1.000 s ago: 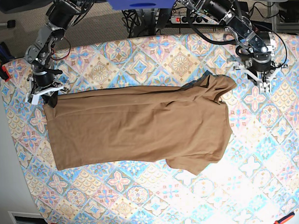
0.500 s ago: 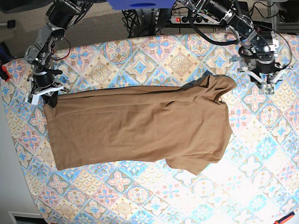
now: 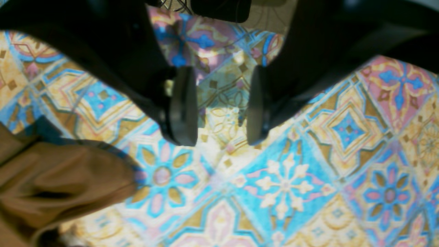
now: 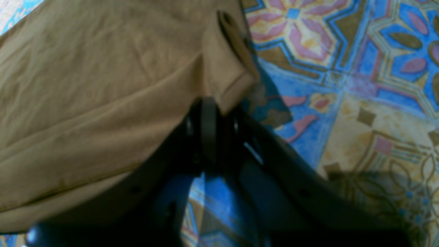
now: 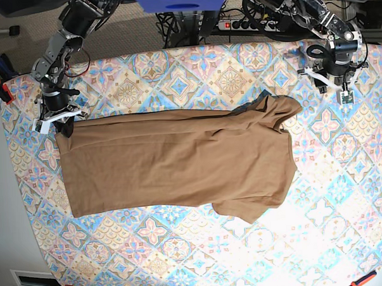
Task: Layout the t-shirt on the table in an organized manner, then fold the t-shirt properly
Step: 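Lower the left gripper and grasp the shirt's shoulder edge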
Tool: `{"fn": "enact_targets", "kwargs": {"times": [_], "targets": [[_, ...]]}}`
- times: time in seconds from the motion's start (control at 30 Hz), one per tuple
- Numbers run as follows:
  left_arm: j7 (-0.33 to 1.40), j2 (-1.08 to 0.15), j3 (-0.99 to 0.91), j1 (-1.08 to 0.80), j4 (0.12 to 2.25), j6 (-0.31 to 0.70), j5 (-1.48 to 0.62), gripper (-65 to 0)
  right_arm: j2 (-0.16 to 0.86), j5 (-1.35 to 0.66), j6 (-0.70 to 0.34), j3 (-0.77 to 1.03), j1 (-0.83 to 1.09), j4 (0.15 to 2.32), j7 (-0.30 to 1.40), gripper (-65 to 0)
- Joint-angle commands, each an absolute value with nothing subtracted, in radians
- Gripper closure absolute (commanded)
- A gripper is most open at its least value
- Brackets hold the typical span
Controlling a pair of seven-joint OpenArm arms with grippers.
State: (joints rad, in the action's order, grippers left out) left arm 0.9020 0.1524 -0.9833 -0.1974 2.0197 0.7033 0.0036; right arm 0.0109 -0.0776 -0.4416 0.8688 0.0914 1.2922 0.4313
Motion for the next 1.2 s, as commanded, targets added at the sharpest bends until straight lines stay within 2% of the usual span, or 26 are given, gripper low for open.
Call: {"fn": "enact_targets", "kwargs": {"times": [0.0, 0.07, 0.17, 0.4, 0.8, 1.0, 1.07, 1.17], "targets": [[0.877, 0.157, -0.966, -0.206, 2.034, 0.698, -0.005, -29.4, 0.019, -0.001, -0.377, 0.878, 0.108, 1.283, 0.53, 0.0], [0.834, 0.157, -0.892, -0.242, 2.034, 0.698, -0.004, -35.9, 0.019, -0.001, -0.377, 0.874, 0.108, 1.283, 0.53, 0.0], [0.719, 0.157, -0.766, -0.3, 2.037, 0.698, 0.002, -41.4, 0.019, -0.001, -0.377, 0.822, 0.111, 1.283, 0.53, 0.0], [0.46, 0.157, -0.564, -0.361, 2.035, 0.698, 0.148, -37.2, 0.019, -0.001, -0.377, 0.799, 0.105, 1.283, 0.53, 0.0], [0.453, 0.157, -0.455, -0.297, 1.874, 0.698, 0.274, -35.7, 0.019, -0.001, -0.377, 0.797, 0.105, 1.283, 0.53, 0.0], [0.453, 0.157, -0.443, -0.298, 1.865, 0.698, 0.285, -35.5, 0.019, -0.001, -0.377, 0.797, 0.105, 1.283, 0.53, 0.0], [0.453, 0.157, -0.441, -0.3, 1.865, 0.698, 0.285, -32.5, 0.019, -0.001, -0.377, 0.797, 0.105, 1.283, 0.53, 0.0], [0.456, 0.157, -0.444, -0.302, 1.865, 0.698, 0.286, -19.3, 0.019, -0.001, -0.377, 0.797, 0.104, 1.283, 0.53, 0.0]]}}
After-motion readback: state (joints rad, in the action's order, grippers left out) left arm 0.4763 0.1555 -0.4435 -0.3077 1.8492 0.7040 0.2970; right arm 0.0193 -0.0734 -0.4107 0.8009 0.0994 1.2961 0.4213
